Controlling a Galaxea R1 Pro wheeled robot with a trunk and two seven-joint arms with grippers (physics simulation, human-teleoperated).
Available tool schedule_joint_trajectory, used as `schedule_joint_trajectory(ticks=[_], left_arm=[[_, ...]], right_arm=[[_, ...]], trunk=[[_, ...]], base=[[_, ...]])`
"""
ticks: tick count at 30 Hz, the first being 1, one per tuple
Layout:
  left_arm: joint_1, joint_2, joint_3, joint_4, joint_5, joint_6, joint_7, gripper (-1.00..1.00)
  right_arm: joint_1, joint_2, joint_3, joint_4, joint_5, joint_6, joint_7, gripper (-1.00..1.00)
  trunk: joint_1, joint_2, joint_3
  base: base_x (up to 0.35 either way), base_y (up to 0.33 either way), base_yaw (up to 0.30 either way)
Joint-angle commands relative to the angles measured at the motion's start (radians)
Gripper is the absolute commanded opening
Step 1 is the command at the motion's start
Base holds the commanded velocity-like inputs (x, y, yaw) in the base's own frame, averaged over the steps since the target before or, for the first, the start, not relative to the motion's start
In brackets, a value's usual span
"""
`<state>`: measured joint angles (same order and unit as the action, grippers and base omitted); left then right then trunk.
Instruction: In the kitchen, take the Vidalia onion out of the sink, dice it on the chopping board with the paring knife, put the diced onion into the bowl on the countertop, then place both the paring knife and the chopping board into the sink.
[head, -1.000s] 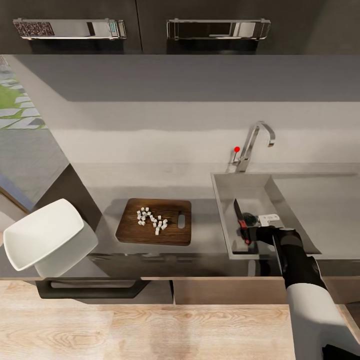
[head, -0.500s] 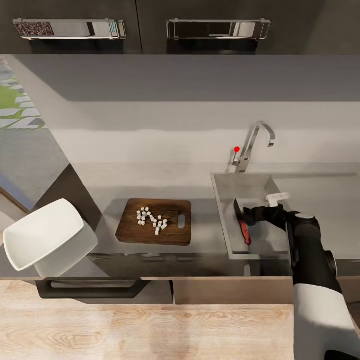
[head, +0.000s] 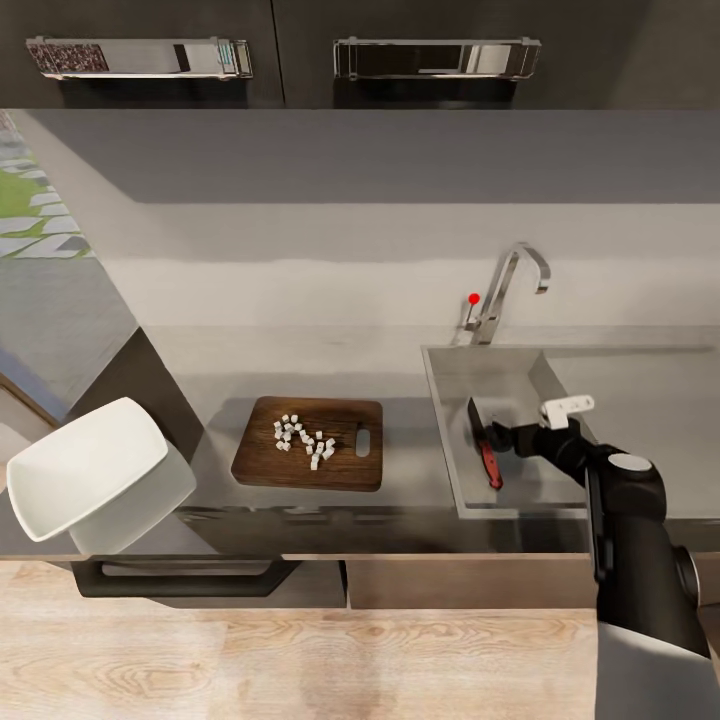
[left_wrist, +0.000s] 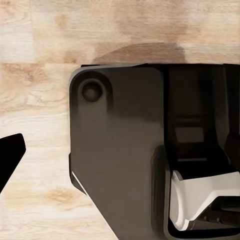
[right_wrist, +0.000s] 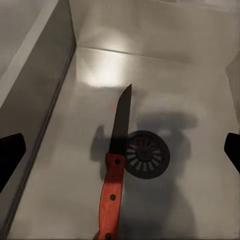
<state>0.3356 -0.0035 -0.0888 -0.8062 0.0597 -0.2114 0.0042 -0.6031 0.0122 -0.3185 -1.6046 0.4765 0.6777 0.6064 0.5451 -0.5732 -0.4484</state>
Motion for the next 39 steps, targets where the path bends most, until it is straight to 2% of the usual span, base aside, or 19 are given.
schedule_joint_trajectory(ticks=[1, 6, 11, 16, 39], left_arm=[[0.000, 0.000, -0.002, -0.001, 0.006, -0.002, 0.000, 1.00], [0.000, 0.000, -0.002, -0.001, 0.006, -0.001, 0.000, 1.00], [0.000, 0.000, -0.002, -0.001, 0.006, -0.001, 0.000, 1.00], [0.000, 0.000, -0.002, -0.002, 0.006, -0.001, 0.000, 1.00], [0.000, 0.000, -0.002, -0.004, 0.006, -0.002, 0.000, 1.00]], right_arm=[[0.001, 0.001, -0.002, -0.003, 0.010, 0.002, 0.010, 1.00], [0.005, 0.002, -0.002, -0.004, 0.010, 0.002, 0.014, 1.00], [0.005, 0.002, -0.004, -0.005, 0.010, 0.001, 0.072, 1.00], [0.005, 0.002, -0.005, -0.005, 0.010, 0.002, 0.088, 1.00], [0.005, 0.002, -0.005, -0.003, 0.011, 0.003, 0.090, 1.00]], trunk=[[0.000, -0.001, -0.001], [0.000, -0.001, -0.001], [0.000, -0.001, -0.001], [0.000, -0.001, -0.001], [0.000, -0.001, -0.001]], base=[[0.000, 0.000, 0.000], [0.000, 0.000, 0.000], [0.000, 0.001, 0.000], [0.000, 0.108, 0.000], [-0.045, 0.291, 0.000]])
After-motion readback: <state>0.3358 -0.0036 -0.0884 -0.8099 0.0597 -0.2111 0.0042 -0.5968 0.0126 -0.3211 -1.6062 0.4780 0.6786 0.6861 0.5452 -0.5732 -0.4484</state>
